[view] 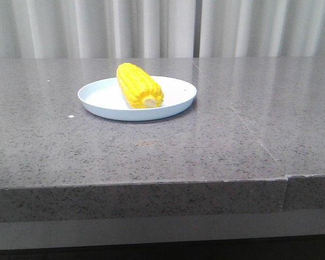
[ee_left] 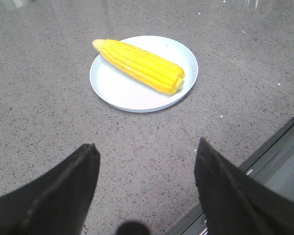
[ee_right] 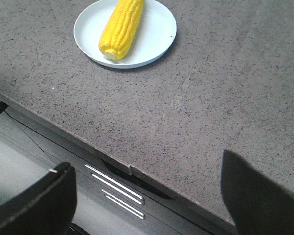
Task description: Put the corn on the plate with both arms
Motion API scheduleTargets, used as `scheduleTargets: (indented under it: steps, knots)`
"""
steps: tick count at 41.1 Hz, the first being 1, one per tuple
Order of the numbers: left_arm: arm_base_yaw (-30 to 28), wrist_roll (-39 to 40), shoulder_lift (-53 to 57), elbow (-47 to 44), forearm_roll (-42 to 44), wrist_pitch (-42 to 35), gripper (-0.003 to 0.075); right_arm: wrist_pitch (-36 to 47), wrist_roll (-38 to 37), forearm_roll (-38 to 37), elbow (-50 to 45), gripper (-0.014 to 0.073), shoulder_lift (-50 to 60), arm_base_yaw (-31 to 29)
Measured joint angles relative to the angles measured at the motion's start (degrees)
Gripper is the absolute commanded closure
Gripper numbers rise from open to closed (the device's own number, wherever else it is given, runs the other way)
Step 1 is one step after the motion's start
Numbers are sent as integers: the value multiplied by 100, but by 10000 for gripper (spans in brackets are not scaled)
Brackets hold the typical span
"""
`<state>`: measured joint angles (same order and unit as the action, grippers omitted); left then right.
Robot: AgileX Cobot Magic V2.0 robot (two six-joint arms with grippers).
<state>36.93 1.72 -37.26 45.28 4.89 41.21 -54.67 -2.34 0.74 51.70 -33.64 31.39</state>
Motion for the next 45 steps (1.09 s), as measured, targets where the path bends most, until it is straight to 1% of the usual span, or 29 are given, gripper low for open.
scheduleTargets:
  steps: [1, 3, 6, 8, 10, 13, 16, 17, 19, 45]
  knots:
    - [0, 0, 0, 0, 0, 0, 321, -10, 0, 0, -7, -9, 42, 0]
    - [0, 0, 0, 0, 0, 0, 362, -10, 0, 0, -22, 43, 109, 0]
    - [0, 0, 0, 0, 0, 0, 444, -10, 0, 0, -33, 176, 158, 0]
    - [0, 0, 0, 0, 0, 0, 510, -10, 0, 0, -36, 305, 157, 0]
    - [0, 0, 0, 0, 0, 0, 575, -10, 0, 0, -42, 410, 157, 0]
    - [0, 0, 0, 0, 0, 0, 670, -10, 0, -10, -42, 540, 157, 0]
    - [0, 0, 0, 0, 0, 0, 743, -10, 0, -6, -42, 639, 157, 0]
    - [0, 0, 0, 0, 0, 0, 739, -10, 0, -6, -42, 669, 157, 0]
    - [0, 0, 0, 0, 0, 0, 740, -10, 0, -6, -42, 657, 157, 0]
    - [0, 0, 0, -20, 0, 0, 740, 10, 0, -14, -50, 662, 157, 0]
